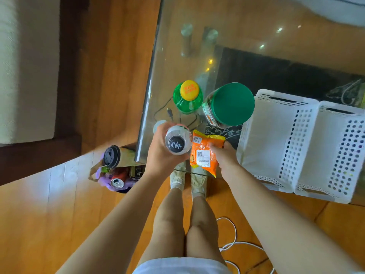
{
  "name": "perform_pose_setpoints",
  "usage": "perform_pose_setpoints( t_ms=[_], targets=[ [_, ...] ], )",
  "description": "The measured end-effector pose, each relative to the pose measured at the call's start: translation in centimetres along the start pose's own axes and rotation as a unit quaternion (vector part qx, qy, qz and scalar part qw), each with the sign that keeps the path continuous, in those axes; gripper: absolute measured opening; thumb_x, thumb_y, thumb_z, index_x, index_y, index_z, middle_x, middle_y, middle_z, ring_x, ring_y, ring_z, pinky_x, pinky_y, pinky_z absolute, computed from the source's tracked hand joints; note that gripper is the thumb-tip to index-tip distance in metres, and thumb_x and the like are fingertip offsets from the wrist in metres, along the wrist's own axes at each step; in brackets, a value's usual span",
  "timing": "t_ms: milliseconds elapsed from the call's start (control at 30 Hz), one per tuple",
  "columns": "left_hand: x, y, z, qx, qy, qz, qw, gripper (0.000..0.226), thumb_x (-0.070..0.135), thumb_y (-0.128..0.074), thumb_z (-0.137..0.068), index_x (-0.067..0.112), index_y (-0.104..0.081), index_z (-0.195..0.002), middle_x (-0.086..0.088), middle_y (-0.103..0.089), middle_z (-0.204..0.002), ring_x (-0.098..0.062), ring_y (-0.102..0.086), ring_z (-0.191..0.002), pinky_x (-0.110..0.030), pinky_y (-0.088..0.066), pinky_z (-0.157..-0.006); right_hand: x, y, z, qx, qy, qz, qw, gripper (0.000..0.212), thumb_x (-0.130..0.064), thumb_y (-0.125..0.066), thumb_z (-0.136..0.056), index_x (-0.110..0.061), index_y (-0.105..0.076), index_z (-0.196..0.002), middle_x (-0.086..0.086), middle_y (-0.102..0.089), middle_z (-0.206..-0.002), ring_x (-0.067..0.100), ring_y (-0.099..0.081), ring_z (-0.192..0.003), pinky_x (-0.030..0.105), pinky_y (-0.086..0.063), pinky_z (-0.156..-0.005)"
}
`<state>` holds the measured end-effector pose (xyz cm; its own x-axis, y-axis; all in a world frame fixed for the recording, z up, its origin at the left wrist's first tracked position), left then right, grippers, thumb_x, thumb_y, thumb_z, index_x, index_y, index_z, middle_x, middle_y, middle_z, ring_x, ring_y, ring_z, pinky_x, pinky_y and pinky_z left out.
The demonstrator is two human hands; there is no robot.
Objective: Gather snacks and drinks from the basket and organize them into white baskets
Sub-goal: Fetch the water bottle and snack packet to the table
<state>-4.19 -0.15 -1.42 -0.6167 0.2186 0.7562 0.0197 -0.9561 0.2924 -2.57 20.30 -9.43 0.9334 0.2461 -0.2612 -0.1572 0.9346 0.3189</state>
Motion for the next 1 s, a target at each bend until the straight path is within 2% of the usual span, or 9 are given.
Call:
perform_pose_setpoints(
  t_ms=[100, 233, 433, 533, 600, 700, 767, 867, 1000],
  targets=[
    [0.2, -0.1, 0.1, 0.004, -0.003, 0.004, 1.0, 0.077, 0.022, -0.074, -0.043, 0.053, -0.041, -0.105, 0.025, -0.056, -0.101, -0.001, -0.058, -0.096, -0.035, -0.054, -0.083, 0.0, 0.0, 0.3, -0.003, -0.004, -0.033, 0.999, 0.04, -0.025, -0.058, -0.089, -0.013, -0.046, -0.125, 0.013, -0.058, -0.127, 0.033, -0.055, -0.117, 0.045, -0.044, -0.097],
    [-0.2, -0.2, -0.1, 0.003, 0.0, 0.009, 1.0, 0.115, 0.01, -0.08, -0.047, 0.034, -0.022, -0.143, 0.01, -0.038, -0.14, -0.008, -0.042, -0.128, -0.016, -0.038, -0.093, 0.0, 0.4, 0.8, -0.016, 0.0, -0.086, 0.996, 0.069, -0.019, -0.057, -0.09, -0.019, -0.019, -0.147, 0.011, -0.04, -0.146, 0.031, -0.043, -0.13, 0.044, -0.034, -0.105],
    [-0.9, 0.5, 0.4, 0.017, 0.052, -0.017, 0.998, 0.142, 0.005, -0.089, -0.046, 0.028, 0.006, -0.149, 0.0, -0.011, -0.158, -0.016, -0.016, -0.145, -0.037, -0.027, -0.113, 0.4, 1.6, 3.4, -0.062, -0.015, -0.117, 0.991, 0.067, -0.018, -0.056, -0.091, -0.026, -0.019, -0.147, 0.01, -0.041, -0.144, 0.028, -0.041, -0.131, 0.05, -0.033, -0.106],
    [-0.8, 1.5, 2.2, 0.023, 0.08, 0.028, 0.996, 0.113, 0.0, -0.081, -0.052, 0.032, -0.025, -0.144, 0.011, -0.044, -0.137, -0.008, -0.046, -0.125, -0.04, -0.049, -0.098, 0.4, 2.2, 5.8, -0.107, -0.01, -0.099, 0.989, 0.049, -0.018, -0.053, -0.093, -0.023, -0.037, -0.138, 0.01, -0.05, -0.137, 0.026, -0.046, -0.128, 0.05, -0.038, -0.103],
    [-0.8, 2.6, 4.5, 0.04, 0.105, 0.055, 0.992, 0.081, 0.005, -0.075, -0.056, 0.033, -0.044, -0.126, 0.023, -0.053, -0.103, -0.001, -0.056, -0.095, -0.023, -0.057, -0.074, 0.7, 3.0, 7.7, -0.129, 0.0, -0.079, 0.988, 0.041, -0.019, -0.051, -0.094, -0.02, -0.042, -0.134, 0.01, -0.054, -0.133, 0.026, -0.051, -0.123, 0.046, -0.042, -0.1],
    [-1.6, 4.4, 8.2, 0.072, 0.168, 0.049, 0.982, 0.044, 0.006, -0.068, -0.072, 0.027, -0.054, -0.108, 0.01, -0.061, -0.097, -0.016, -0.057, -0.093, -0.03, -0.049, -0.082, 1.6, 4.4, 10.4, -0.137, 0.011, -0.043, 0.99, 0.035, -0.021, -0.048, -0.095, -0.016, -0.047, -0.13, 0.01, -0.059, -0.122, 0.025, -0.057, -0.11, 0.041, -0.045, -0.093],
    [-2.7, 5.3, 11.2, 0.092, 0.209, 0.08, 0.97, 0.044, 0.001, -0.06, -0.084, 0.015, -0.053, -0.125, -0.003, -0.064, -0.108, -0.014, -0.059, -0.087, -0.029, -0.049, -0.078, 2.3, 5.6, 12.3, -0.13, 0.026, -0.009, 0.991, 0.031, -0.022, -0.047, -0.096, -0.016, -0.05, -0.126, 0.009, -0.061, -0.114, 0.024, -0.059, -0.104, 0.038, -0.047, -0.088],
    [-4.0, 6.3, 16.4, 0.116, 0.247, 0.128, 0.954, 0.042, 0.004, -0.057, -0.087, 0.008, -0.053, -0.128, -0.01, -0.065, -0.11, -0.014, -0.06, -0.079, -0.023, -0.048, -0.063, 3.7, 7.1, 14.7, -0.117, 0.035, 0.032, 0.992, 0.028, -0.021, -0.046, -0.096, -0.016, -0.052, -0.123, 0.007, -0.063, -0.109, 0.023, -0.06, -0.101, 0.037, -0.048, -0.086],
    [-6.7, 7.3, 24.1, 0.165, 0.284, 0.201, 0.923, 0.031, 0.004, -0.054, -0.087, 0.012, -0.059, -0.116, -0.004, -0.067, -0.08, -0.012, -0.058, -0.063, -0.022, -0.047, -0.056, 5.4, 7.5, 17.8, -0.118, 0.038, 0.095, 0.988, 0.027, -0.017, -0.045, -0.096, -0.014, -0.054, -0.121, 0.009, -0.064, -0.103, 0.023, -0.061, -0.095, 0.04, -0.048, -0.088]
  ],
)
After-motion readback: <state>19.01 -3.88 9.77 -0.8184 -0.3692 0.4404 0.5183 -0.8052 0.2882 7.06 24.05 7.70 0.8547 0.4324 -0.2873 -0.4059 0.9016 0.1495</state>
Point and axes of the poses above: each hand's wrist, its own z-axis away from the middle knuckle, its own y-axis out of the back of the hand, x = y × z, the point moved 9 cm from there along -z, towards the middle knuckle
